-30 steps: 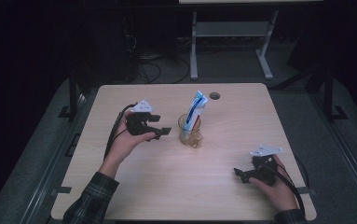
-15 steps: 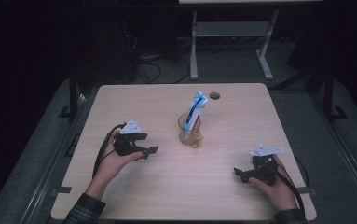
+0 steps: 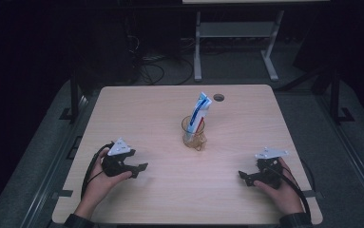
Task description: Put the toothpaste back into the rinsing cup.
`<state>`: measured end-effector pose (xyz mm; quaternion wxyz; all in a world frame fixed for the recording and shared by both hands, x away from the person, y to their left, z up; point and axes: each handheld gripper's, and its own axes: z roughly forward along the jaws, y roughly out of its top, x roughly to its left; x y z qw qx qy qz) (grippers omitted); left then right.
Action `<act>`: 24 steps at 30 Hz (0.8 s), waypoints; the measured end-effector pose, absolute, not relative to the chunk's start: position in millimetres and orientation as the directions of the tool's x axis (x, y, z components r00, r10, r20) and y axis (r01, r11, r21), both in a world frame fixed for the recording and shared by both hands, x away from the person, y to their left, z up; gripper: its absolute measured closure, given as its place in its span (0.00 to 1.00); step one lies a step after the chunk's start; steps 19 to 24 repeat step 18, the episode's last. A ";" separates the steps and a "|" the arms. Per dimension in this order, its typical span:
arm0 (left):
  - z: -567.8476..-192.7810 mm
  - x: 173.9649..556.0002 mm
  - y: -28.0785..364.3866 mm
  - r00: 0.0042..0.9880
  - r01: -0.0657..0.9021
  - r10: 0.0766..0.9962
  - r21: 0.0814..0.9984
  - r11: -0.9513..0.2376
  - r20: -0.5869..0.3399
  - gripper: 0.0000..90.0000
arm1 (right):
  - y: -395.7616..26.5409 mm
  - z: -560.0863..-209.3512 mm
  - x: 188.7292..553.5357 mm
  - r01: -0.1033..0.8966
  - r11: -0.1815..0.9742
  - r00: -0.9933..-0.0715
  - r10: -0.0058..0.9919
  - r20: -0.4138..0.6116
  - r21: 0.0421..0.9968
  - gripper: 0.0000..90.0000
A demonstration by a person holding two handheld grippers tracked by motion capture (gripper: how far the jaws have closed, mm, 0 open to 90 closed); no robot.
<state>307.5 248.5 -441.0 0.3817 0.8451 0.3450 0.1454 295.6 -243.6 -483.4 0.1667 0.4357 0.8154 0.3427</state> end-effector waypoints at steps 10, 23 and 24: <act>-456.7 300.1 259.6 0.698 0.500 0.716 0.722 -0.478 -0.009 0.26 | -243.5 -483.3 295.6 0.597 0.385 -0.564 0.825 0.027 0.704 0.01; -465.0 299.8 259.9 0.697 0.498 0.716 0.707 -0.502 0.017 0.25 | -243.5 -483.3 295.6 0.596 0.385 -0.565 0.825 0.027 0.704 0.01; -465.0 299.8 259.9 0.697 0.498 0.716 0.707 -0.502 0.017 0.25 | -243.5 -483.3 295.6 0.596 0.385 -0.565 0.825 0.027 0.704 0.01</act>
